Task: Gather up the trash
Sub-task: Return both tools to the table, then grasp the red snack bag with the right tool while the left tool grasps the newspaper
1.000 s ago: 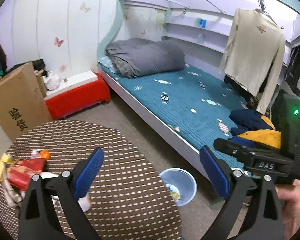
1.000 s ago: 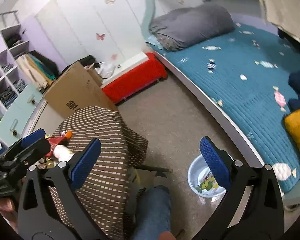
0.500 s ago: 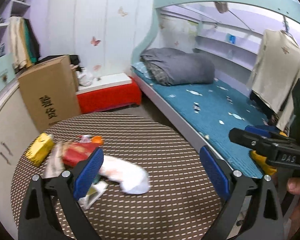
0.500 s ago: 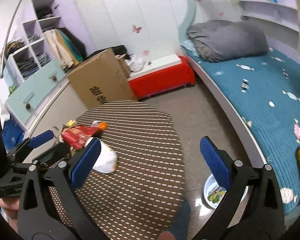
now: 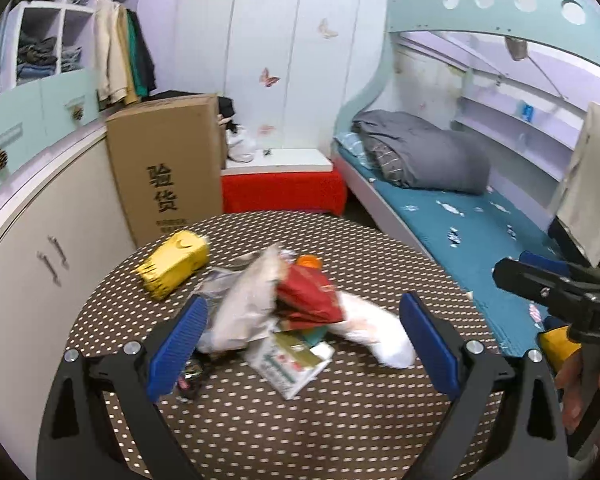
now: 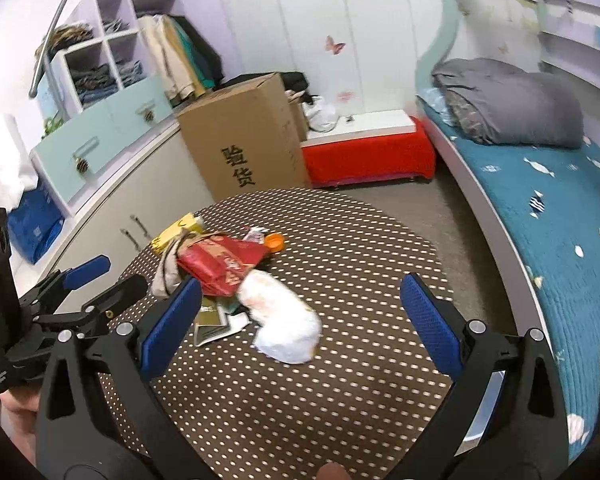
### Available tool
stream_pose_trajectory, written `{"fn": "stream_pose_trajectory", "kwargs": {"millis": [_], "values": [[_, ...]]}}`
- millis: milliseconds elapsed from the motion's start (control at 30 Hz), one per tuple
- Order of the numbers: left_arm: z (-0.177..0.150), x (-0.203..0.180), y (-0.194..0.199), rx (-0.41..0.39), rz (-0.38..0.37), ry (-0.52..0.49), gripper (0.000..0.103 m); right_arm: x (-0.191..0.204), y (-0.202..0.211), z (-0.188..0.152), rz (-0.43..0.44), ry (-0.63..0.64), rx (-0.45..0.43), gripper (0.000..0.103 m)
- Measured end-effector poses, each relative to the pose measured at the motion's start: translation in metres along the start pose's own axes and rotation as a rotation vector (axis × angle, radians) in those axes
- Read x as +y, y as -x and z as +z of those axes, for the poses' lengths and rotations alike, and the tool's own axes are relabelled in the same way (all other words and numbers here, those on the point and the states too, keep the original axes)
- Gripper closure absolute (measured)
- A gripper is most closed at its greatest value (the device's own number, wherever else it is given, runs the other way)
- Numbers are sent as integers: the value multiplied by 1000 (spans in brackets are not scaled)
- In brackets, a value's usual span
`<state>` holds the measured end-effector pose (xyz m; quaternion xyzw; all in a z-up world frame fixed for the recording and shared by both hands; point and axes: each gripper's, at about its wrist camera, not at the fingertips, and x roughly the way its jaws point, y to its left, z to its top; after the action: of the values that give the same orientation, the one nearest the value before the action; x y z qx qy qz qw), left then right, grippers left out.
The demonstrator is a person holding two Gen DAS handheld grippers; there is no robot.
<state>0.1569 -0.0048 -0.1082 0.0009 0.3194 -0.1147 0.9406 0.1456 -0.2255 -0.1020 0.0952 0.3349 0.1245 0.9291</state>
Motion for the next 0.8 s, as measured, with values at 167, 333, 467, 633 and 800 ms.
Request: {"fn": "stream_pose_trajectory", "kwargs": {"millis": [167,333,467,633,800], "values": [[-7,20,-14,36,48,-5,8,16,-19,1,6,47,22,6],[-14,29,-37,78,97,-30,8,21,-36,1,21,64,44,6],[-15,34,-57,92,137,-60,8,19,-47,0,20,75,67,6],[-14,42,-72,94,153,-78,9,23,-71,0,28,119,120,6],[-17,51,-74,94,106,-61,9,53,-103,0,93,244,179,6]]}}
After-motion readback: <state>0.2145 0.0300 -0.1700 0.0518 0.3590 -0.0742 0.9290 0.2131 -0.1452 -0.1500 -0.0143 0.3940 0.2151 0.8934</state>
